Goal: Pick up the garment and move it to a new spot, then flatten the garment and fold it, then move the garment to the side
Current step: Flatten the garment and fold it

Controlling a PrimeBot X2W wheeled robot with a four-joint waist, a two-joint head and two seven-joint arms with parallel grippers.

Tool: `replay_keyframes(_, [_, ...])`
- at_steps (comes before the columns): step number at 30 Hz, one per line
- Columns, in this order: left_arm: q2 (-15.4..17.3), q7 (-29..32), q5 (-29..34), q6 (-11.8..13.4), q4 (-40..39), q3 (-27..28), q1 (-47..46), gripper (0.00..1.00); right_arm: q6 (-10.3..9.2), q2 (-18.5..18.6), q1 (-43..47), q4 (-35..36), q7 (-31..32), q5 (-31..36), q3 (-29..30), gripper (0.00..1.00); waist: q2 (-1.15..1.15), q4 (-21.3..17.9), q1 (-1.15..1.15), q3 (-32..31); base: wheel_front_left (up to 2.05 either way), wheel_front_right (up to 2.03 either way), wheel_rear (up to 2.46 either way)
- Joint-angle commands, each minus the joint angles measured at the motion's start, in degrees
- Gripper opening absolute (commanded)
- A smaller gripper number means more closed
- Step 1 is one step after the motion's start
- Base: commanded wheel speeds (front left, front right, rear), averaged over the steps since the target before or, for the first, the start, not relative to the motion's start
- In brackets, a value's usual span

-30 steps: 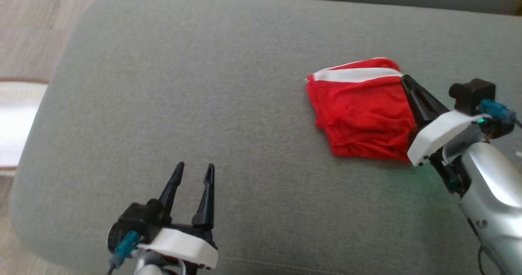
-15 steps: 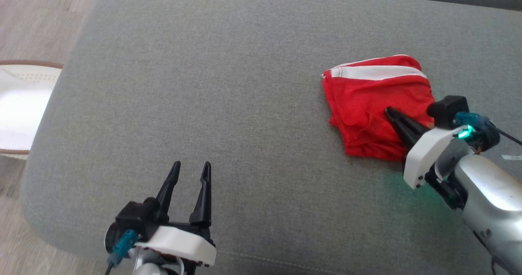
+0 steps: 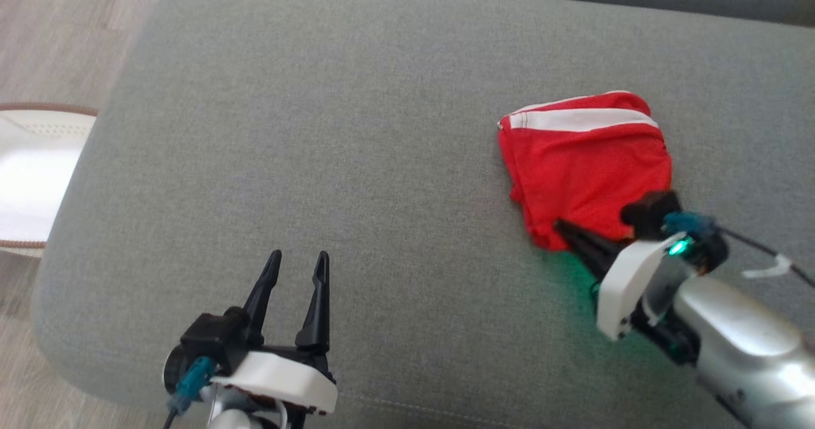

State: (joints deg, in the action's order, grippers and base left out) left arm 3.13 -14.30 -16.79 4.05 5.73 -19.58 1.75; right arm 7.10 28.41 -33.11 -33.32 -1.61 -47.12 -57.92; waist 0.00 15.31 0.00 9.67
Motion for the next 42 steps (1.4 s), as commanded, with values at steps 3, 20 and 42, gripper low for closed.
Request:
replay_keyframes(3, [-0.2,-0.7,0.3,0.2,-1.5,2.0,-1.1,1.00,0.39,-0.9,1.2,1.0,-1.2,-1.1,-1.7,0.00,0.00,0.0,0.00,-1.1,0.00,0.00,0.00])
replay_keyframes(20, [-0.2,-0.7,2.5,-0.4,-0.7,5.0,3.4,1.00,0.39,-6.7,9.6,-4.4,-13.1,-0.3,4.3,0.13,0.00,-3.4,0.00,-9.9,0.00,0.00,0.00])
replay_keyframes(42, [-0.2,-0.7,5.8,-4.3,0.4,14.2,9.1,1.00,0.39,-17.1,37.7,18.1,-13.4,33.7,51.4,1.00,0.00,-9.2,0.00,-12.9,0.00,0.00,0.00])
